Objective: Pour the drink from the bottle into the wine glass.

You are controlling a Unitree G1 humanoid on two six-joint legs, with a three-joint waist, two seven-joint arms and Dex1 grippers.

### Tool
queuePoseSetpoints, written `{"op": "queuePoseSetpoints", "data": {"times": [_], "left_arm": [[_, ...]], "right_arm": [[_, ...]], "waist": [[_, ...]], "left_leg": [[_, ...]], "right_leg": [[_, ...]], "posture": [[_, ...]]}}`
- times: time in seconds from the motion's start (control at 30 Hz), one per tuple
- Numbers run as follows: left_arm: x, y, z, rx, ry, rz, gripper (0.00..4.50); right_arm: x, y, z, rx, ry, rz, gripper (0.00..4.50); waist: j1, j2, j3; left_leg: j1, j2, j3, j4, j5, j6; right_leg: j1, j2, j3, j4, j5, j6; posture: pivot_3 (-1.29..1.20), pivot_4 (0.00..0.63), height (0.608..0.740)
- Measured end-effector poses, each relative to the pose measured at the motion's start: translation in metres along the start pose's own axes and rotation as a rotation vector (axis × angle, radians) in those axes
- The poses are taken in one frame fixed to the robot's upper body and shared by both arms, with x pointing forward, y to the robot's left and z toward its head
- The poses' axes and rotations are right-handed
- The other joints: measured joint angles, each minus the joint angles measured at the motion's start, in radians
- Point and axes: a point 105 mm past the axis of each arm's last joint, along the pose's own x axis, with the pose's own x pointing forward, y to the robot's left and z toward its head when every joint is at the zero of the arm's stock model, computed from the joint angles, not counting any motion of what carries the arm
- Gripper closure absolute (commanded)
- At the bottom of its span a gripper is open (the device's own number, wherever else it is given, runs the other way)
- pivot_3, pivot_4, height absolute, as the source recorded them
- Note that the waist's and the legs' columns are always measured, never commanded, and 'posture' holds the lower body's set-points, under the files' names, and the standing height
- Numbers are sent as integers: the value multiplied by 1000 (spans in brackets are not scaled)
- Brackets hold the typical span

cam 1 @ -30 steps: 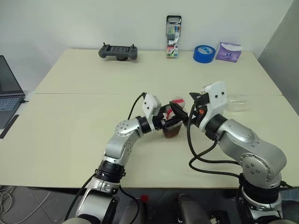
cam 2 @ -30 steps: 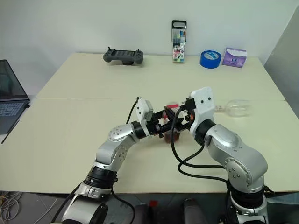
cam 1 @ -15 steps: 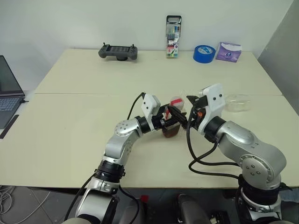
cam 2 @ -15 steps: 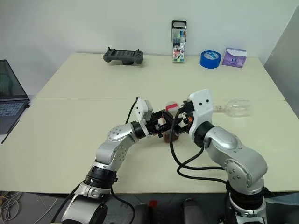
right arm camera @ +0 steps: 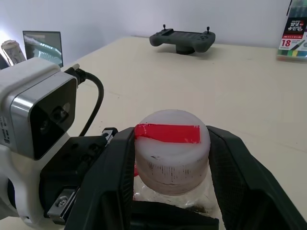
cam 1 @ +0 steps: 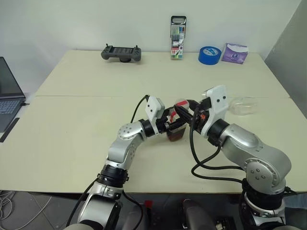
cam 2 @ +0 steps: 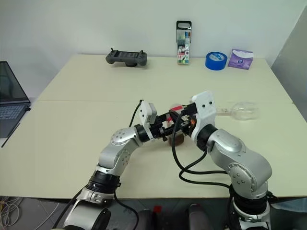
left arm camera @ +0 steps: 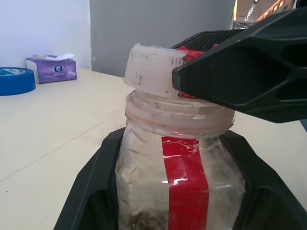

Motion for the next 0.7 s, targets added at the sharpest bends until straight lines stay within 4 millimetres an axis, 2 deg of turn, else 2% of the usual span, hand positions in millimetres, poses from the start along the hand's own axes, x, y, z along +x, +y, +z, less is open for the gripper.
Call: {"op": "queuePoseSetpoints", "data": {"times": [0.3,0.6,0.7], "left_arm": [[4,-4,18,55,-58,-27,2348],[8,-7,24,74,-78,-44,2348],[10,-10,25,77,-78,-61,2348]], "right_arm": [[-10,-3,24,-85,14,134,2664],[-16,-7,31,-32,-11,145,2664],[-21,-7,32,-61,4,161,2664]], "waist": [[0,0,0],[1,0,0],[1,0,0]], "left_leg": [[0,0,0,0,0,0],[-1,0,0,0,0,0],[-1,0,0,0,0,0]], "right_leg": [[0,0,0,0,0,0],[0,0,0,-1,0,0],[0,0,0,-1,0,0]], "posture": [[0,150,740],[0,150,740],[0,150,740]]}}
